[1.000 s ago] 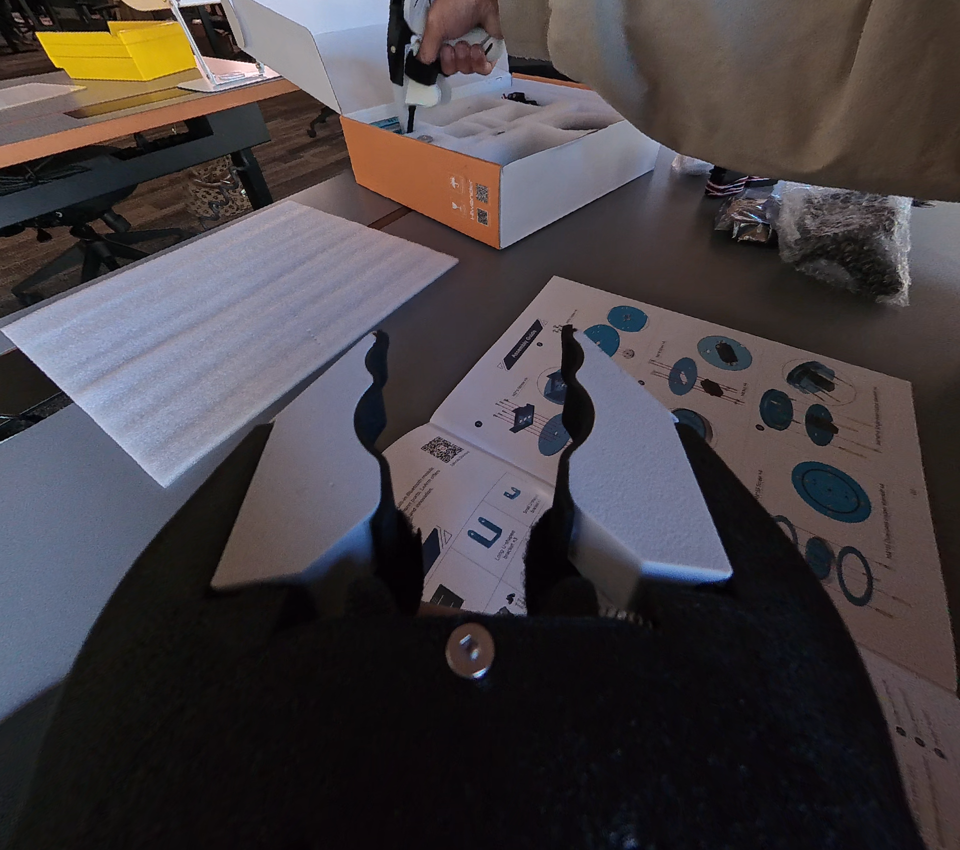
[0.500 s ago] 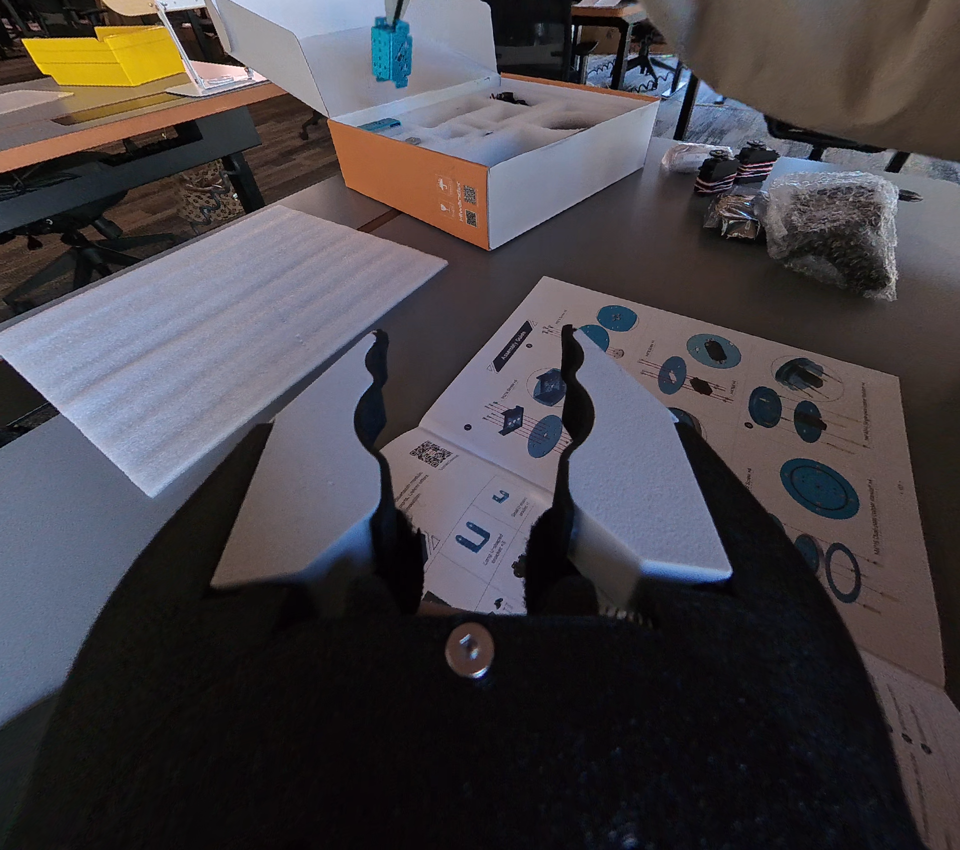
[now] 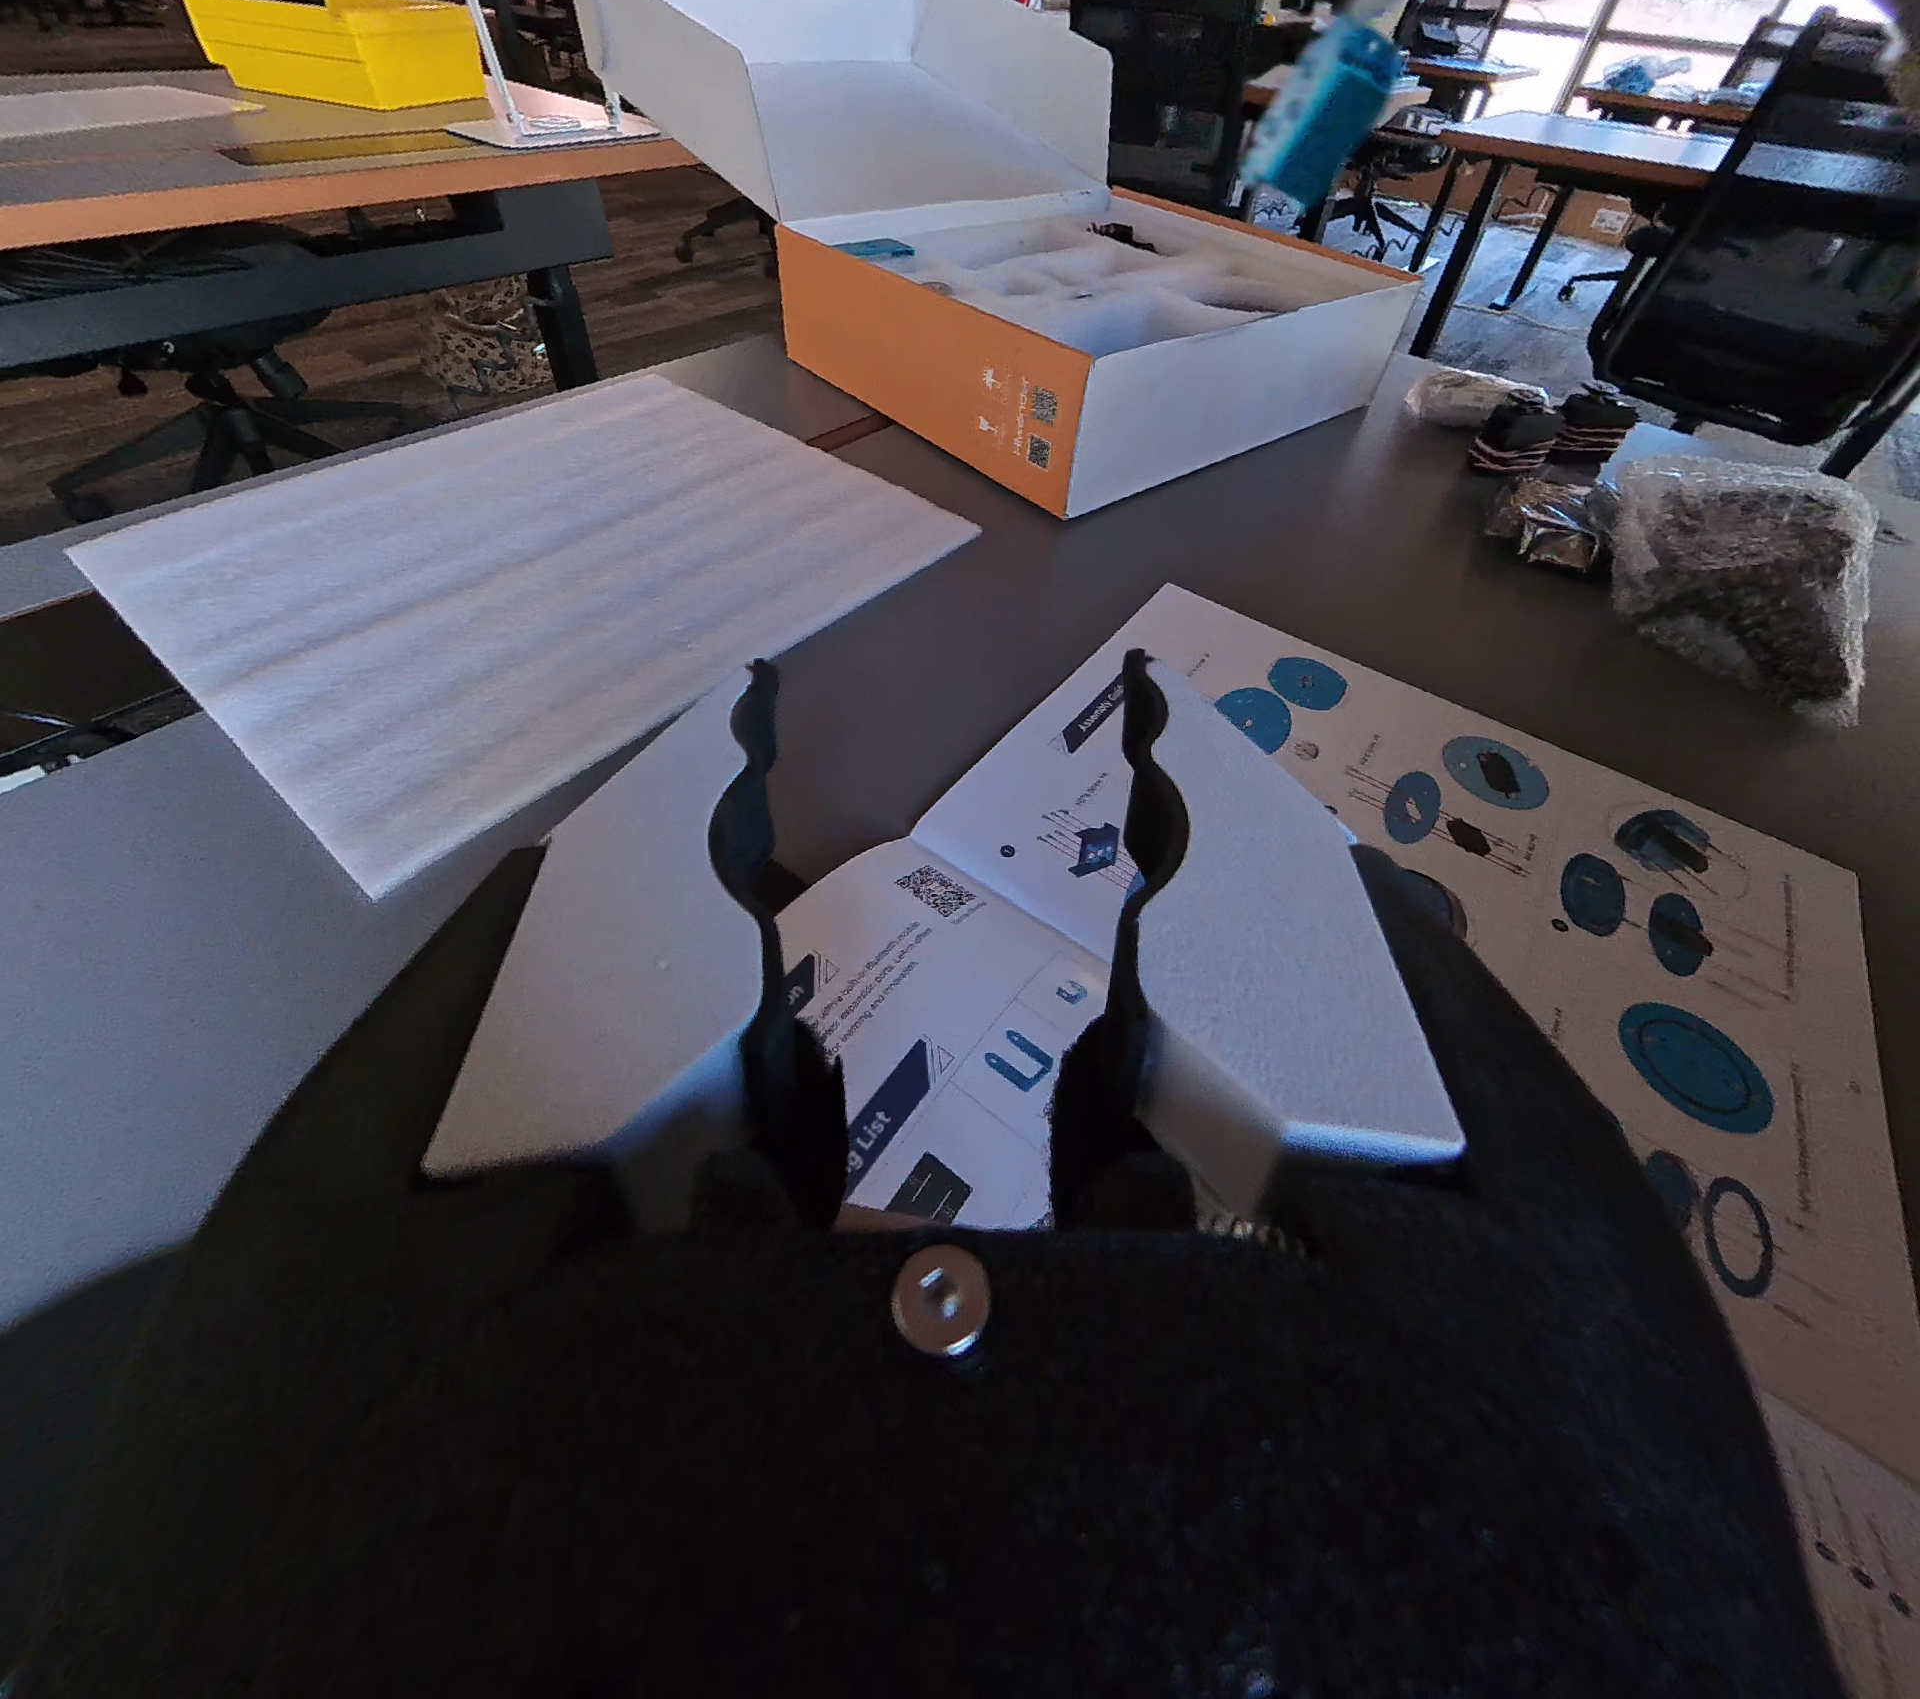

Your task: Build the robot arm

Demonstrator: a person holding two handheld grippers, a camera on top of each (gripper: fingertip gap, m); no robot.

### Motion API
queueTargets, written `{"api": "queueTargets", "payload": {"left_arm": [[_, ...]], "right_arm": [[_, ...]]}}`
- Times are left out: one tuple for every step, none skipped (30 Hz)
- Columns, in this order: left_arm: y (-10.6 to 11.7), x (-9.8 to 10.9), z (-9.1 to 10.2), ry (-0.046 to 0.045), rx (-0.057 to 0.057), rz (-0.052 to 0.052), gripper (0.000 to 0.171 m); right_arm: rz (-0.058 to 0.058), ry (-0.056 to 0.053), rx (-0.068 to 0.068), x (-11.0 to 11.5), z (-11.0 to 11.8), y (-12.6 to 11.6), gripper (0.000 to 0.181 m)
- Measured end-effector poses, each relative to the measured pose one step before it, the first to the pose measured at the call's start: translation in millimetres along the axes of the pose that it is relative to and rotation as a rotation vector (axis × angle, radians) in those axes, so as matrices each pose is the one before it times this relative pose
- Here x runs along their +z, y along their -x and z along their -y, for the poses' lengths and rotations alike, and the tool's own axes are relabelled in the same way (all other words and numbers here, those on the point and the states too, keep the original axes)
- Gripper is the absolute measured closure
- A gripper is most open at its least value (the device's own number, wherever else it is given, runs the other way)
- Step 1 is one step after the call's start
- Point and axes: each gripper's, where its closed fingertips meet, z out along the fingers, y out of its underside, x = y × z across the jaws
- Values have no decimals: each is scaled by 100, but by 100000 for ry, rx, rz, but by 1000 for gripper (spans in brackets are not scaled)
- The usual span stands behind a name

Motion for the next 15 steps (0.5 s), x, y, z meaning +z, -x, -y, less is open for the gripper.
{"api": "queueTargets", "payload": {"left_arm": [[71, 20, -37, 98, -196, 424, 105], [-18, 40, -40, 197, 43, 87, 105], [-71, 33, -25, 202, 280, -23, 105], [-72, 44, -23, 194, 488, 56, 105], [-57, 33, -27, 217, 522, 116, 105], [-42, 29, -42, 186, 353, 113, 105], [5, 15, -40, 169, 128, 119, 105], [20, 6, -25, 129, -32, 122, 105], [45, -17, 8, 8, -103, 93, 105], [16, -30, 44, -71, -60, 66, 105], [2, -35, 32, 5, 63, 65, 105], [1, -38, 36, 38, 241, 130, 105], [-11, -17, 46, -94, 368, 166, 105], [-12, -2, 6, 13, 251, 114, 105], [-17, 2, -36, 202, 51, -21, 105]], "right_arm": [[-3102, -1794, -1472, -654, -1084, 885, 179], [-2913, -1367, -1047, -601, -1115, 883, 179], [-1922, -1265, -232, -550, -1113, 991, 179], [-1617, -1481, -156, -562, -1054, 1029, 178], [-1974, -1749, 178, -621, -949, 927, 178], [-1801, -2028, 1280, -677, -834, 914, 178], [-1391, -2588, 756, -728, -668, 1023, 179], [-1968, -2545, 19, -780, -527, 958, 179], [-2516, -3523, 432, -822, -278, 878, 179], [-1838, -4423, 2034, -779, -65, 961, 178], [220, -4556, 2545, -617, 53, 1234, 179], [1474, -4822, 3093, -416, 92, 1378, 179], [917, -3737, 3734, -150, -131, 1192, 179], [-189, -1624, 3023, 50, -472, 869, 179], [-713, -1953, 2611, 134, -470, 623, 179]]}}
